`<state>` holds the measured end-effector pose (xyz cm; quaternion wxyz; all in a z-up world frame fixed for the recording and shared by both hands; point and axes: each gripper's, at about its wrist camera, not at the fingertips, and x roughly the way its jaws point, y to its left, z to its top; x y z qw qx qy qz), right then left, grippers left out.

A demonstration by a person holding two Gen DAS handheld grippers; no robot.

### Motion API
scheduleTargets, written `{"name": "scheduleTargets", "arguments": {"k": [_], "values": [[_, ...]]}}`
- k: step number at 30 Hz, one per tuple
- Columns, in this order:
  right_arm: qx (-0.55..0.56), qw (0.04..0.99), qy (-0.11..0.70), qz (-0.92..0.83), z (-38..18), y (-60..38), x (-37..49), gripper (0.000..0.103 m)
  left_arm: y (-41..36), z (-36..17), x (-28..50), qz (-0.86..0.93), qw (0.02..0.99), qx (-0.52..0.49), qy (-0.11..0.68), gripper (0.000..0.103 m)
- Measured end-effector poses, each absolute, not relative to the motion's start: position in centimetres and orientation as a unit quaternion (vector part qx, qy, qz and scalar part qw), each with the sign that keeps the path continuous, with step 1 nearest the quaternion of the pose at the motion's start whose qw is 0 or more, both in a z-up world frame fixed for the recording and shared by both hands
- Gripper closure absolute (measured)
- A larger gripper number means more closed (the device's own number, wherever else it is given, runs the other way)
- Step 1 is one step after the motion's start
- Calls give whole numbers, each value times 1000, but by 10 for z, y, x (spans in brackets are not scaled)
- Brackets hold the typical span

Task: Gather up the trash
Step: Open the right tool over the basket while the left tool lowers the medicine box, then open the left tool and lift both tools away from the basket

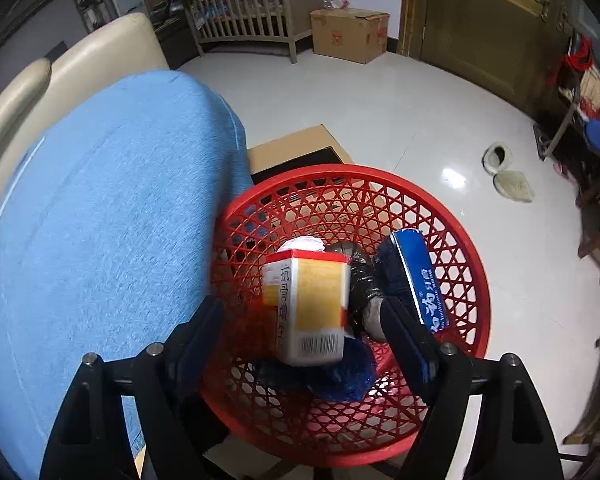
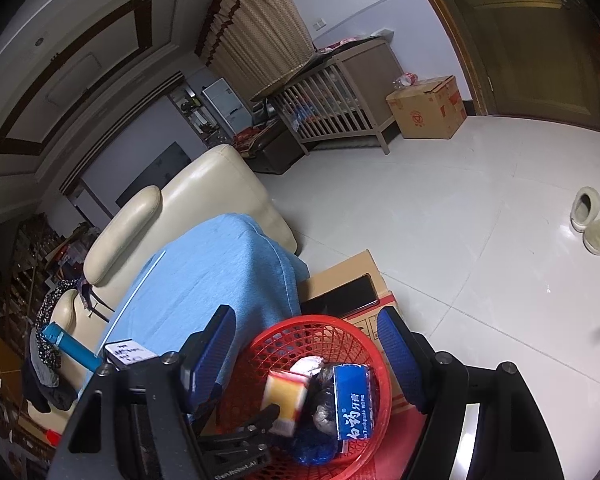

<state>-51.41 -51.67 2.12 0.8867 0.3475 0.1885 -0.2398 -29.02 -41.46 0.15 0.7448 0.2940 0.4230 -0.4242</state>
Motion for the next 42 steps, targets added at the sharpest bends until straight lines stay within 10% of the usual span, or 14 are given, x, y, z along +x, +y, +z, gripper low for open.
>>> {"name": "scheduleTargets", "arguments": {"k": [42], "values": [[169,875,292,-348,4,-324,-457,17,-213,92,-242,-368,867,139,307,14]]}}
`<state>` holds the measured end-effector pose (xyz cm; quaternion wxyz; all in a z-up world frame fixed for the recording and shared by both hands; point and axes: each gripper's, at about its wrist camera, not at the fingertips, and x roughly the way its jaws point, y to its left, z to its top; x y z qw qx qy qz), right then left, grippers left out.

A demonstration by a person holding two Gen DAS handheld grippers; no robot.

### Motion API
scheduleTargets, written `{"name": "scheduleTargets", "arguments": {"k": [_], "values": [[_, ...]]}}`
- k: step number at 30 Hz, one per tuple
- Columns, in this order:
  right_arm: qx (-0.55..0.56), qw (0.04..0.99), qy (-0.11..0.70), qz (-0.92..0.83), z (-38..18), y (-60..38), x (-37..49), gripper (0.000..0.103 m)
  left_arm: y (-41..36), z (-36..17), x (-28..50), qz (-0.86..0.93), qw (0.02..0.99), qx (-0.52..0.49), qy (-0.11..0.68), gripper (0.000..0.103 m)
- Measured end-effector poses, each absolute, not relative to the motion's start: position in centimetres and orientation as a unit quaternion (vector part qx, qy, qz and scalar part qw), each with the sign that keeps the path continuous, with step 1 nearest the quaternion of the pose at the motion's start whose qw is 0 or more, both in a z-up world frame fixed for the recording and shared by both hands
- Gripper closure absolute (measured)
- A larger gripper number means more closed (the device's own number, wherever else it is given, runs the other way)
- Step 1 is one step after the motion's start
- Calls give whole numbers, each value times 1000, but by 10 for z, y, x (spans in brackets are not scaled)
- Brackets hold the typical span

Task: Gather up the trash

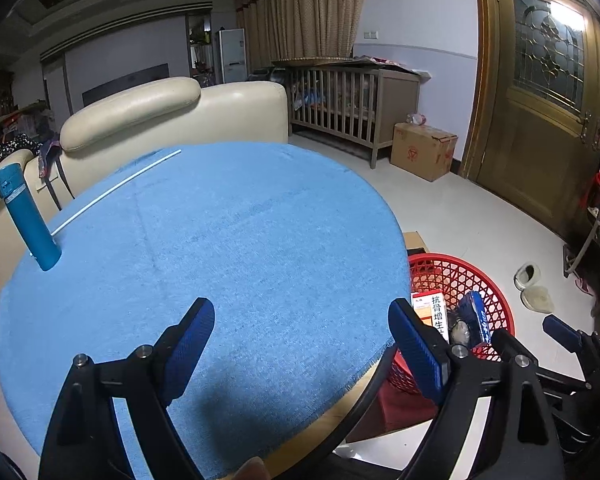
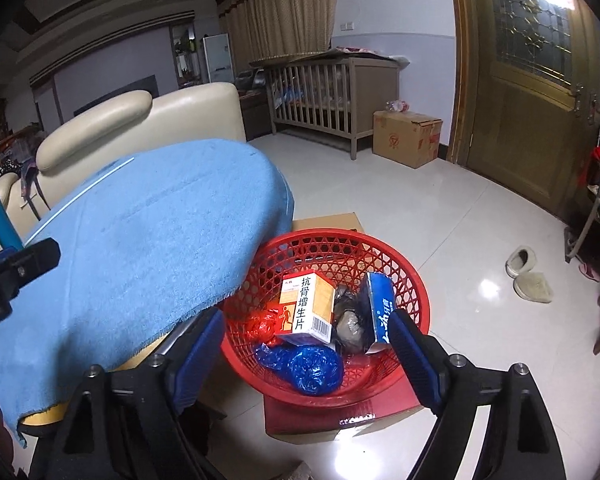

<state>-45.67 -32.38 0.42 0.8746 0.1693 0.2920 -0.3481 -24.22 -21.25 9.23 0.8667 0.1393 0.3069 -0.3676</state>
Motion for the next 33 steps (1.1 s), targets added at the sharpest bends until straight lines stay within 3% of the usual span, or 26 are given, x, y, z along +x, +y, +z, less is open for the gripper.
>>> {"name": "scheduleTargets", "arguments": {"k": [33], "values": [[162,878,289,-346,8,-321,-458,17,-214,89,-247,-373,862,141,311,14]]}}
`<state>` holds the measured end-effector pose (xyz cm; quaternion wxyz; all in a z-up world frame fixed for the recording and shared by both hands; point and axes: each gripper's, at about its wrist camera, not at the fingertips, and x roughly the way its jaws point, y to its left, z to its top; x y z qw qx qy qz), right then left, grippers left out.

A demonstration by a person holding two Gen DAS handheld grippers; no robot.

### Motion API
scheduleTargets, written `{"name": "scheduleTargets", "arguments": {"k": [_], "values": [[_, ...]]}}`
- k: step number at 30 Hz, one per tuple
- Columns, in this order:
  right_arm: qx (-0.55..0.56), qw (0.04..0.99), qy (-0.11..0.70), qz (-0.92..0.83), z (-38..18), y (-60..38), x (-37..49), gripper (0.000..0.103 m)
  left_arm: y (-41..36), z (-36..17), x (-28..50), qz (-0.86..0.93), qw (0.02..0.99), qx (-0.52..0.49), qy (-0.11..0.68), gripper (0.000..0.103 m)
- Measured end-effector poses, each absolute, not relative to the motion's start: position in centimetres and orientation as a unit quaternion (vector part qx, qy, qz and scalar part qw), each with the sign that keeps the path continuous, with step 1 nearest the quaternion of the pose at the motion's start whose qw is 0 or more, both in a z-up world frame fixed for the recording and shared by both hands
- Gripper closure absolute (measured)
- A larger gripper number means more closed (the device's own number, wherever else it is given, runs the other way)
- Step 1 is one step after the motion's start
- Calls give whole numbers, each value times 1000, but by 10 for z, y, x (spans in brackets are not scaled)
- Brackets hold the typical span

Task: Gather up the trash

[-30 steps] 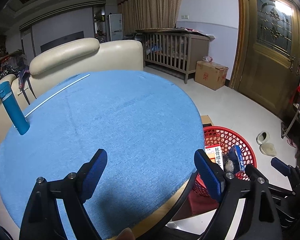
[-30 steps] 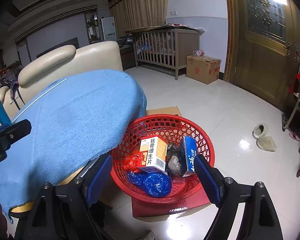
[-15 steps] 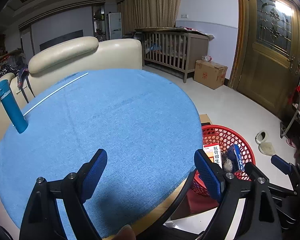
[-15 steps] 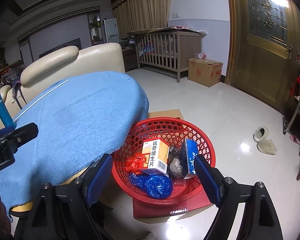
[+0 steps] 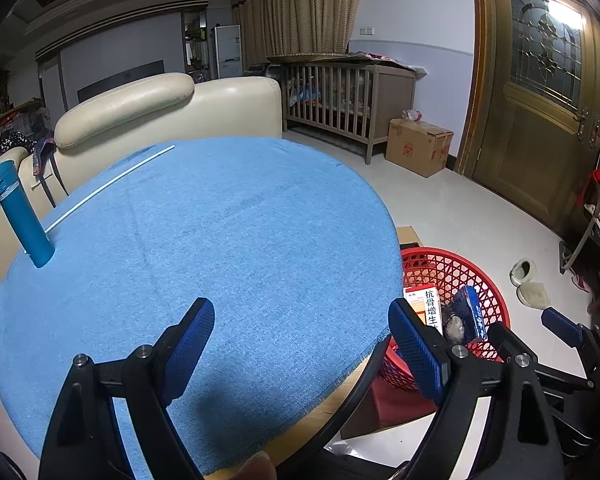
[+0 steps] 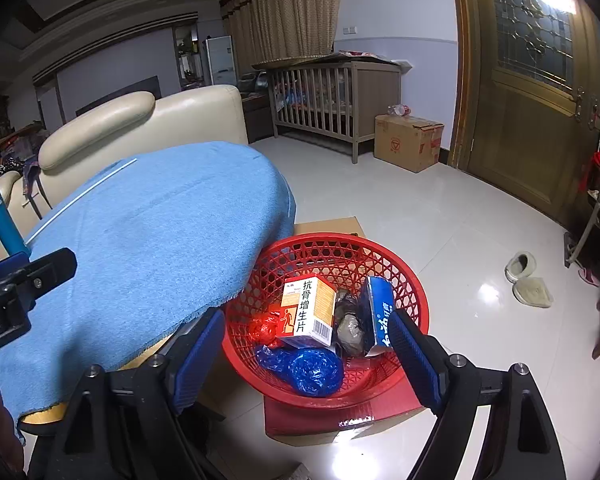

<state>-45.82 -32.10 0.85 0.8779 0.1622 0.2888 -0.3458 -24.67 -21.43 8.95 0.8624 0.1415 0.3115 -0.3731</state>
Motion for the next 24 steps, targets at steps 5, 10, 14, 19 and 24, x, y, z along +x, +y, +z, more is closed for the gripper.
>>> {"name": "scheduleTargets", "arguments": {"k": [5,10,14,19,24], "values": [[162,878,289,-346,9,-321,-458,17,-214,89,-248,-374,862,142,310,14],[163,878,287,-347,9,-321,-459,17,-214,89,-249,-375,861,143,310,14],[163,877,287,-349,9,-321,-459,17,-215,88,-250,-376,861,145,309,14],[164,876,287,-350,9,-321,-460,17,-215,88,-250,-377,861,146,310,14],[164,876,287,-351,10,-321,-461,17,-216,88,-252,-380,859,148,309,14]]}}
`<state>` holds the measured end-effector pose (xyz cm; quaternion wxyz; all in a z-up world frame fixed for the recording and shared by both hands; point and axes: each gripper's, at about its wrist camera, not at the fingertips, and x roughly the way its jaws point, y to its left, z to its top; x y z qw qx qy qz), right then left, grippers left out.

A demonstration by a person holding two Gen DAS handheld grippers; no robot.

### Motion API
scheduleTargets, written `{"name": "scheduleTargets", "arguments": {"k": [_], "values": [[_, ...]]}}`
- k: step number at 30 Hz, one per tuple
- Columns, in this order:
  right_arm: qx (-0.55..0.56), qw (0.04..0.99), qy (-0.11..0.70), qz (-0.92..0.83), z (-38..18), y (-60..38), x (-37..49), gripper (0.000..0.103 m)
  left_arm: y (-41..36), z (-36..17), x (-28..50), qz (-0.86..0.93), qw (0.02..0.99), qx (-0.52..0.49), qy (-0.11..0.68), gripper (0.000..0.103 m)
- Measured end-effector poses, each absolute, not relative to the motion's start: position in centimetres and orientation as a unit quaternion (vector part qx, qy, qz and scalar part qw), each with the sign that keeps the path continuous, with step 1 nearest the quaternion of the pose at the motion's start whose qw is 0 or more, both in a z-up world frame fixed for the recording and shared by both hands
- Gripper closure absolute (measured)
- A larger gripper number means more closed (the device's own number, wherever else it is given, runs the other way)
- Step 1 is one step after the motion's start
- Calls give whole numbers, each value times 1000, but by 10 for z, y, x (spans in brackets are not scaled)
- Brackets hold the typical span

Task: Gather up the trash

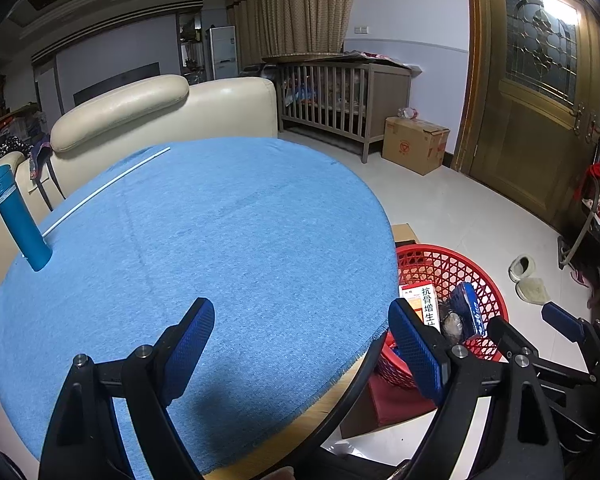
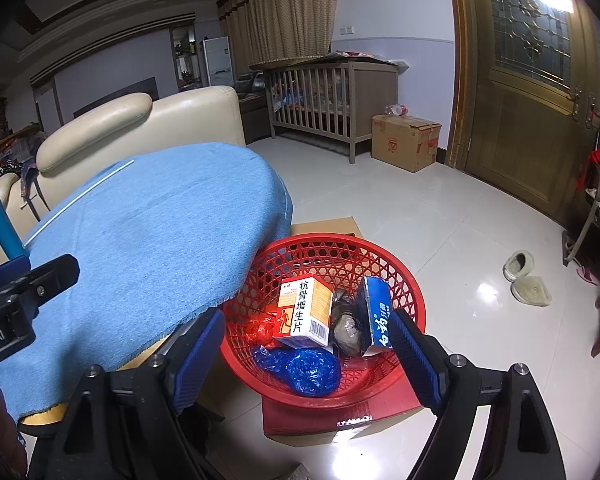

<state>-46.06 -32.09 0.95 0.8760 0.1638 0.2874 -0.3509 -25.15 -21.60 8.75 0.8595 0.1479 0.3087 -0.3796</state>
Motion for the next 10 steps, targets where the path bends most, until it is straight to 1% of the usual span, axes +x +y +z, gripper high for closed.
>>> {"name": "scheduleTargets", "arguments": {"k": [10], "values": [[164,875,289,-352,9,-322,-461,17,-215,88,-256,-396,855,148,301,14]]}}
